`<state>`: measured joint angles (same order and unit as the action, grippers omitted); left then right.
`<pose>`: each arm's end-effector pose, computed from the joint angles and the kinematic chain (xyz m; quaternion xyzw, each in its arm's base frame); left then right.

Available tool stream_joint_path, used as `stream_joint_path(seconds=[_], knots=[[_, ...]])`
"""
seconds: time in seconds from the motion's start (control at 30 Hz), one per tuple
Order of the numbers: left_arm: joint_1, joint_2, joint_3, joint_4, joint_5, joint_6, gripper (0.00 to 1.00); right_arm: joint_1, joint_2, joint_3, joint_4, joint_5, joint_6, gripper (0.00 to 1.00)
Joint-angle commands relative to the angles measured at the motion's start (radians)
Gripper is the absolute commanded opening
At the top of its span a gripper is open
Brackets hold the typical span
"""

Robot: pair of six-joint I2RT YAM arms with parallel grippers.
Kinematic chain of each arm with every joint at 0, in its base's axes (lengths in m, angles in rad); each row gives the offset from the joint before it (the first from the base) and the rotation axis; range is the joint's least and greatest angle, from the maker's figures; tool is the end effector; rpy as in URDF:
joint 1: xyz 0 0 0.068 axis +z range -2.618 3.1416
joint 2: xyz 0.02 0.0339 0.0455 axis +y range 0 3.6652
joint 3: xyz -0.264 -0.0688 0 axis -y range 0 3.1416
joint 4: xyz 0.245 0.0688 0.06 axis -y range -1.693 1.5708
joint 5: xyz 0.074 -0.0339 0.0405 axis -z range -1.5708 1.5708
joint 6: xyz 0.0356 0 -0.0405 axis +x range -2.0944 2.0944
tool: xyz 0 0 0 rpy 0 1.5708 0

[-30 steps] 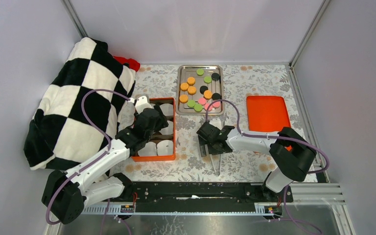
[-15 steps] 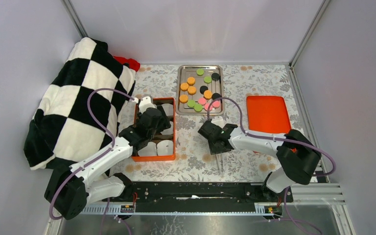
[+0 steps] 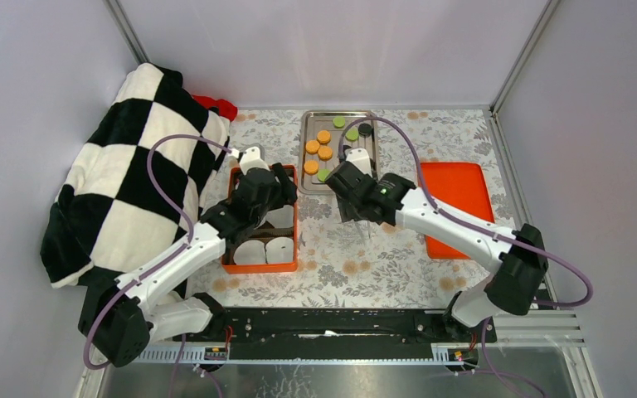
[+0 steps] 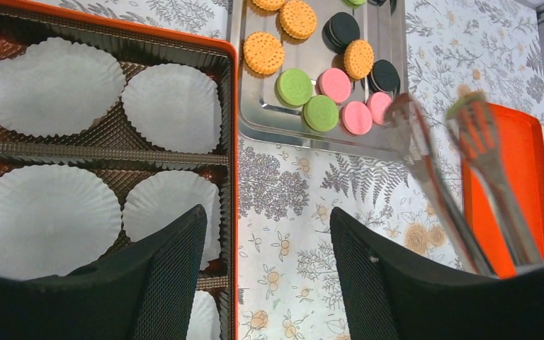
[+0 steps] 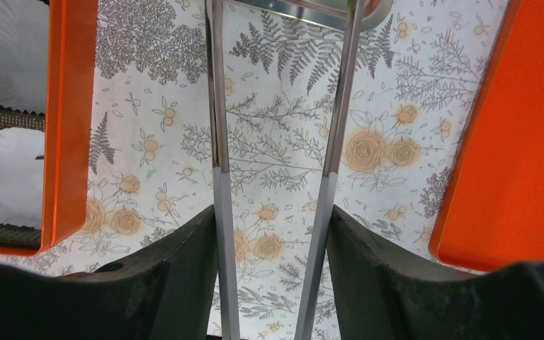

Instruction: Pack the cookies

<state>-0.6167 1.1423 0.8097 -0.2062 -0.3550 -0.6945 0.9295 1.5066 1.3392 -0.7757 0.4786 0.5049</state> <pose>0.2141 -0.1366 0.2753 -0.1203 0.8521 -0.1743 0.4786 0.2026 0.2439 0.3098 -0.1232 0.9187 0.0272 0.3742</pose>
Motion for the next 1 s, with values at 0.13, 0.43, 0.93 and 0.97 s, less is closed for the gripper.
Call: stream_joint_path(seconds=[0.13, 0.43, 0.93, 0.97], knots=[[-0.001, 0.002, 0.031, 0.004, -0.01, 0.05, 0.7, -0.009, 0.114, 0.163, -0.032, 0.097, -0.094, 0.59], [0.025, -0.046, 0.039, -0.043, -0.155, 0.048, 0.78, -0.16, 0.176, 0.233, 0.109, -0.018, -0.209, 0.48], [0.238, 0.101, 0.118, -0.165, -0.107, -0.058, 0.78, -0.217, 0.492, 0.446, 0.155, -0.172, -0.298, 0.49], [0.252, 0.103, 0.108, -0.162, -0.097, -0.061, 0.78, -0.222, 0.502, 0.45, 0.161, -0.182, -0.298, 0.48]])
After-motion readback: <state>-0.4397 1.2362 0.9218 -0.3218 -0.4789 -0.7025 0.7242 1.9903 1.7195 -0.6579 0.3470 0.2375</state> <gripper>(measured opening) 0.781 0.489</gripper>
